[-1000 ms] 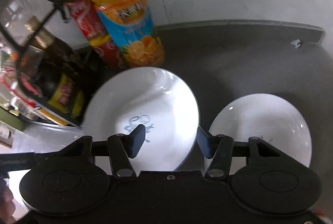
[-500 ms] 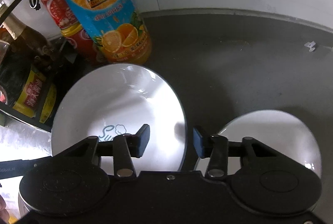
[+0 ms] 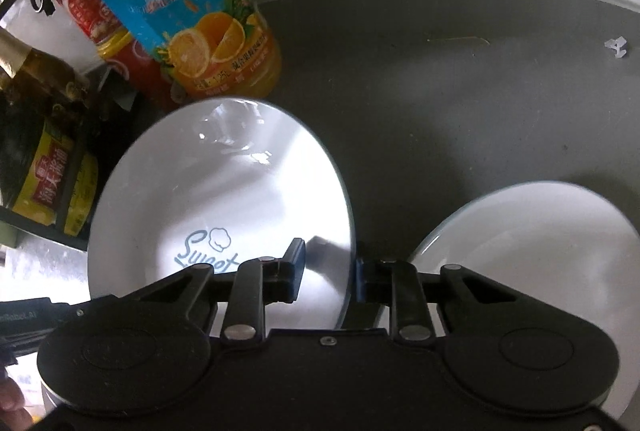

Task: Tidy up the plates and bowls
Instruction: 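Close the left gripper on the 'Sweet' plate rim while the right gripper grips it too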

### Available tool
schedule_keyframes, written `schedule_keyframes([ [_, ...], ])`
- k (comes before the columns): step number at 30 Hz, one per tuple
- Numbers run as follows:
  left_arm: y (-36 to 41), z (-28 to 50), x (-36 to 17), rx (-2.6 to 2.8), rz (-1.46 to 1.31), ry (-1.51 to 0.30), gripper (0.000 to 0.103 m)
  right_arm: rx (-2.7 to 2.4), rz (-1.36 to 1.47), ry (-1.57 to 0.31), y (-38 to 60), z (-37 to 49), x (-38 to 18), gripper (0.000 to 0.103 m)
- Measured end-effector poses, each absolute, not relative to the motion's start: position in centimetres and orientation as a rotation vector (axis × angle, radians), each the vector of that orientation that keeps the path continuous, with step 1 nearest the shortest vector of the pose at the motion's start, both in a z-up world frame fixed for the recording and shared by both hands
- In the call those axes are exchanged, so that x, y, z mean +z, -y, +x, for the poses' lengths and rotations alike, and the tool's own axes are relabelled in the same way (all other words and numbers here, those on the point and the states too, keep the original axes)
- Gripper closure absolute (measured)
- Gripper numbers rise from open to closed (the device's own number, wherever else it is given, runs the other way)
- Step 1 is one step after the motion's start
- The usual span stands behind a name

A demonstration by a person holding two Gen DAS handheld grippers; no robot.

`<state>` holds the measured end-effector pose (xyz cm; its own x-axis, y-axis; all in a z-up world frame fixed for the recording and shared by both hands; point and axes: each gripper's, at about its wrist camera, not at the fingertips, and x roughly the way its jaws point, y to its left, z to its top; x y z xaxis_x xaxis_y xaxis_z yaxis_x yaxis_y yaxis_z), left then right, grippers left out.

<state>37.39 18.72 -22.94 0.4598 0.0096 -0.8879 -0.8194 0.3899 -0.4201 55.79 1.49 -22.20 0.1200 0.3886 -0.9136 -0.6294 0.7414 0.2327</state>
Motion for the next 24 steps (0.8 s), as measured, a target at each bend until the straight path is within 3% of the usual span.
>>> schedule_keyframes([
  [3, -18.5, 37.7, -23.3, 0.641, -1.065, -0.944, 0.095, 0.765, -0.22, -1.252, -1.3, 56.0, -22.2, 0.082],
  [15, -19.6, 36.8, -22.6, 0.64, -1.073, -0.903, 0.096, 0.819, -0.059, -1.284, 1.3, 55.9, -19.9, 0.096],
  [24, -20.3, 35.4, -22.5, 0.605, -1.118, -0.868, 0.099, 0.814, -0.025, -1.285, 2.9, 54.4, -18.7, 0.096],
])
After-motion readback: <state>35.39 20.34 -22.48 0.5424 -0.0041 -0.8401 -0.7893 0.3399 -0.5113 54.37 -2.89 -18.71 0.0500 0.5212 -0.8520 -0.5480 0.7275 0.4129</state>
